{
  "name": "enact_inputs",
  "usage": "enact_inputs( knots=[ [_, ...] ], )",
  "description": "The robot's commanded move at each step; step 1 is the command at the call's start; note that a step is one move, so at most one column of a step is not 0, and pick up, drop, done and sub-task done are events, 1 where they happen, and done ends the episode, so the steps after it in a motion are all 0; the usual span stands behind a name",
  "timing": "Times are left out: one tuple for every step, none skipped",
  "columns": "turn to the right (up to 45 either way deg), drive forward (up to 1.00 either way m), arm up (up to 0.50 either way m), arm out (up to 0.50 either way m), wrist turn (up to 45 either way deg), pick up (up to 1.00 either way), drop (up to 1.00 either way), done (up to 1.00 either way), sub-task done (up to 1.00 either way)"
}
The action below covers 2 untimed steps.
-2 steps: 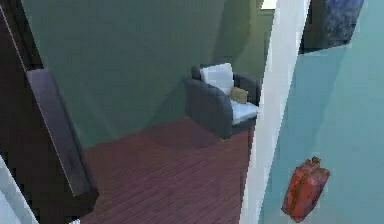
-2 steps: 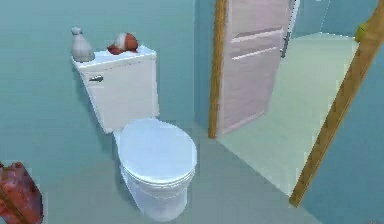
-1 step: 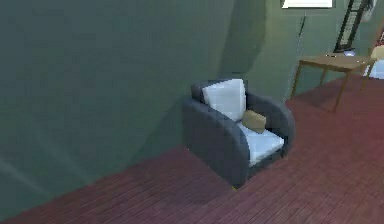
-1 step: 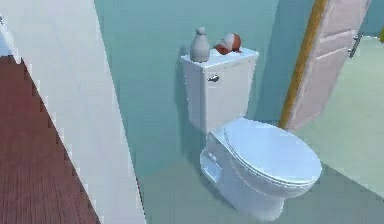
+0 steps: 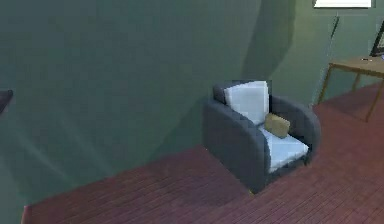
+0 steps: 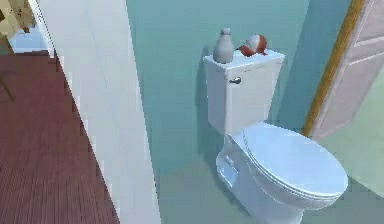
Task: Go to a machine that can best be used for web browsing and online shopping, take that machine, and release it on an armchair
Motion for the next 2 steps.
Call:
enact_inputs(
  knots=[
    [0.0, 0.30, 0.00, 0.00, 0.0, 0.00, 0.00, 0.00, 0.00],
    [45.0, 0.00, 0.00, 0.00, 0.0, 0.00, 0.00, 0.00, 0.00]
  ],
)
